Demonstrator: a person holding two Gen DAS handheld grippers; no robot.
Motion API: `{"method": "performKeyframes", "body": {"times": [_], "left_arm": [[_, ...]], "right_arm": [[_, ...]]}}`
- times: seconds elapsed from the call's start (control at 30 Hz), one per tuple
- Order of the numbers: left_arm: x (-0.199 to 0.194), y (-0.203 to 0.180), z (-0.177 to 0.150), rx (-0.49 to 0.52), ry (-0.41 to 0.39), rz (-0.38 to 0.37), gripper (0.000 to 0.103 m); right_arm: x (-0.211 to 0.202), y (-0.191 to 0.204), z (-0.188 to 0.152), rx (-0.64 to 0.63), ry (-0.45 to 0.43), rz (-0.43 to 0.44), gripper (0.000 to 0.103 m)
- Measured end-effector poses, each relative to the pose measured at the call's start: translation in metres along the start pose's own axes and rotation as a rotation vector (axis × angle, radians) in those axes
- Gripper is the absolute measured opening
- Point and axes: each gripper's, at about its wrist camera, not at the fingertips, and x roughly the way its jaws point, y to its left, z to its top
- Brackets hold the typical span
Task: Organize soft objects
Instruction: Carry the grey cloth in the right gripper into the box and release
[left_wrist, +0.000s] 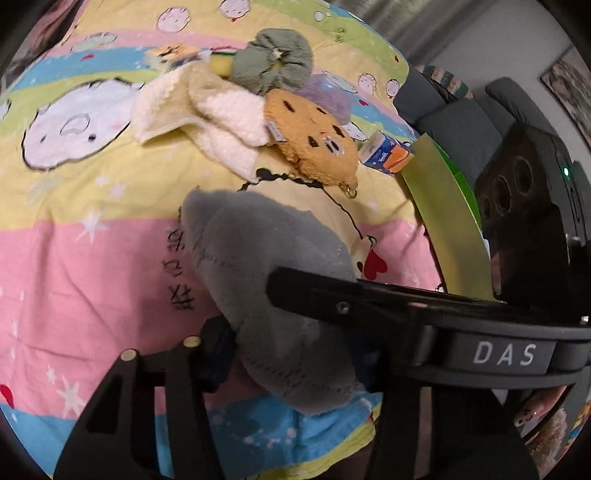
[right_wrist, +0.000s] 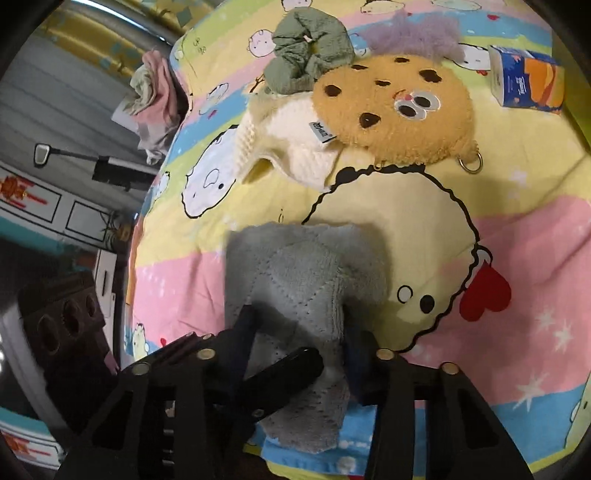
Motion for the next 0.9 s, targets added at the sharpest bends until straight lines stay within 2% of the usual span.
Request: {"method": "performKeyframes", "body": {"times": [0.07,0.23,0.47,0.63,0.77,0.9], "left_arm": [[0.0,-0.007,0.004,0.007,0.001,-0.05,0.031],[-0.01,-0.043,0.027,0.106,-0.058,-0.033,0.03],[-0.032,-0.117,0.068,0.32,-0.189,-0.051,0.029],[-0.034,-0.166,0.096,0.444,-0.276,-0.109,0.029],[-0.02,-0.199,0.114,0.525,-0.291,-0.145,0.028],[0.009,-0.224,0.124,0.594,-0.257,-0.155,0.026]], "right_arm": [[-0.001,-0.003,0.0,0.01,-0.009,0.019,0.044],[-0.028,-0.009,0.007,0.028,-0.091,0.05,0.044],[-0.106,-0.01,0.025,0.041,-0.327,0.091,0.044],[-0.167,-0.016,0.038,0.03,-0.51,0.058,0.044],[-0.208,-0.038,0.045,0.058,-0.652,0.029,0.044],[-0.227,-0.065,0.051,0.113,-0.726,0.009,0.044]]}}
